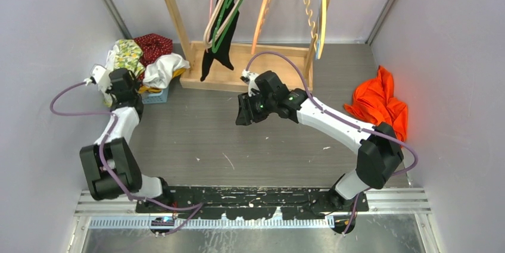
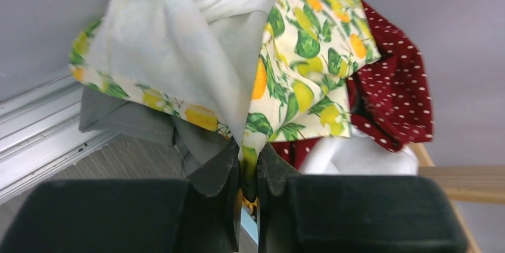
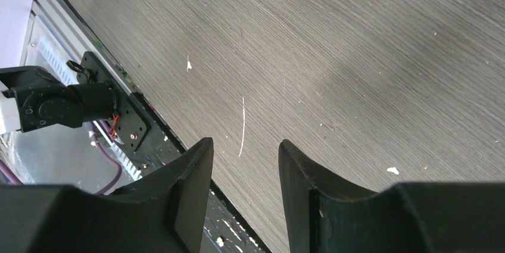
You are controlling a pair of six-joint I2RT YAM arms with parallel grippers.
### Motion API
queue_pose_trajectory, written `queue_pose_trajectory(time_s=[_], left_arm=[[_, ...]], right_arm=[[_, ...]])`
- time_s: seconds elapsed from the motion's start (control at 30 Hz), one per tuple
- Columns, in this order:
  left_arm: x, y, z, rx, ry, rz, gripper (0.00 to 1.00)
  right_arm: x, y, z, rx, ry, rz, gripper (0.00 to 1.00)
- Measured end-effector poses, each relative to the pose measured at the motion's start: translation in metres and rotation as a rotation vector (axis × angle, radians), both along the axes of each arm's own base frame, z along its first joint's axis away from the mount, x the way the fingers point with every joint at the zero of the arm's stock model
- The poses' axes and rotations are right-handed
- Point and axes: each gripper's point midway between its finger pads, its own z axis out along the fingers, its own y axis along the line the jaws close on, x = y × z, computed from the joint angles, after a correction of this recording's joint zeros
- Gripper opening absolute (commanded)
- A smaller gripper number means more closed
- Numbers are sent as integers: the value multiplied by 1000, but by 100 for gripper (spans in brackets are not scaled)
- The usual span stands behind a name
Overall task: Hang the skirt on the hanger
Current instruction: Move the skirt to the center of the board.
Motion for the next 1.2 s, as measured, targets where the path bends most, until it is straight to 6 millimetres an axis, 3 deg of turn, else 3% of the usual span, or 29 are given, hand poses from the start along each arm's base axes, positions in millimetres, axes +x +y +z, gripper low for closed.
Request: queue_pose_trajectory(time_s=[0.13, 0.3, 0.5, 0.7, 0.83, 1.07, 1.2], left_arm=[[-21, -15, 37, 7, -38, -40, 2], [-53, -45, 79, 10, -74, -153, 1], [-91, -108, 99, -34, -15, -407, 4], [-141, -180, 115, -119, -13, -711, 4], [-168, -233, 109, -201, 2, -938, 5], [-210, -315, 45, -365, 209, -1239, 7], [-235, -377, 24, -356, 340, -1438, 10]], right_arm=[[-1, 0, -3, 0, 1, 3, 50], [-4, -1, -10, -9, 10, 3, 50], [-7, -9, -8, -4, -11, -16, 49], [-11, -20, 11, 30, -67, -50, 49], [-12, -33, 24, 45, -115, -96, 49], [-17, -53, 21, 27, -147, -150, 50], [-18, -60, 9, -12, -132, -165, 50]])
